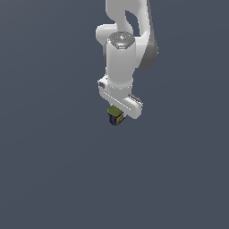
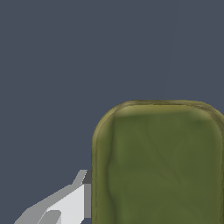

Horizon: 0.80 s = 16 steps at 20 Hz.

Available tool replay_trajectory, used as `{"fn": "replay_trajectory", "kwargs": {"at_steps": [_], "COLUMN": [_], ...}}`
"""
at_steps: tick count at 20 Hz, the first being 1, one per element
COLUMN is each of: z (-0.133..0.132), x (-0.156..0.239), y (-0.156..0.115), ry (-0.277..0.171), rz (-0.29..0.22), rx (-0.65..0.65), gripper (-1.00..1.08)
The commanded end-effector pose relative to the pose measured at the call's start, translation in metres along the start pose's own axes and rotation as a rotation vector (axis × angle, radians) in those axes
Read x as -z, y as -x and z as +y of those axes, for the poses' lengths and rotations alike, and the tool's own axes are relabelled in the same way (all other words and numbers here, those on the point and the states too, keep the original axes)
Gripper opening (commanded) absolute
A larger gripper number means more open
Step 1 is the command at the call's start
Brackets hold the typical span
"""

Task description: Pick up the object and move it to a goal position.

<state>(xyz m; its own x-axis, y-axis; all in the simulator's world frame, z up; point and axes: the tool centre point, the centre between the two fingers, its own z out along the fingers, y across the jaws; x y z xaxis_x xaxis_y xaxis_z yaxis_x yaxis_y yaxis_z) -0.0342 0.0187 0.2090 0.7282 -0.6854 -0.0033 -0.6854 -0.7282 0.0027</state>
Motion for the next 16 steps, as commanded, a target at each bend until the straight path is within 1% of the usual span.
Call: {"fn": "replay_trajectory", "kwargs": {"at_steps": [1, 16], "z": [0.003, 0.018], "x": [0.033, 0.199], "y": [0.002, 0.013], "ry": [-0.003, -0.002], "rz": [0.003, 0.004], "rx": [0.0, -0.001], "gripper": [-1.0, -1.0]}}
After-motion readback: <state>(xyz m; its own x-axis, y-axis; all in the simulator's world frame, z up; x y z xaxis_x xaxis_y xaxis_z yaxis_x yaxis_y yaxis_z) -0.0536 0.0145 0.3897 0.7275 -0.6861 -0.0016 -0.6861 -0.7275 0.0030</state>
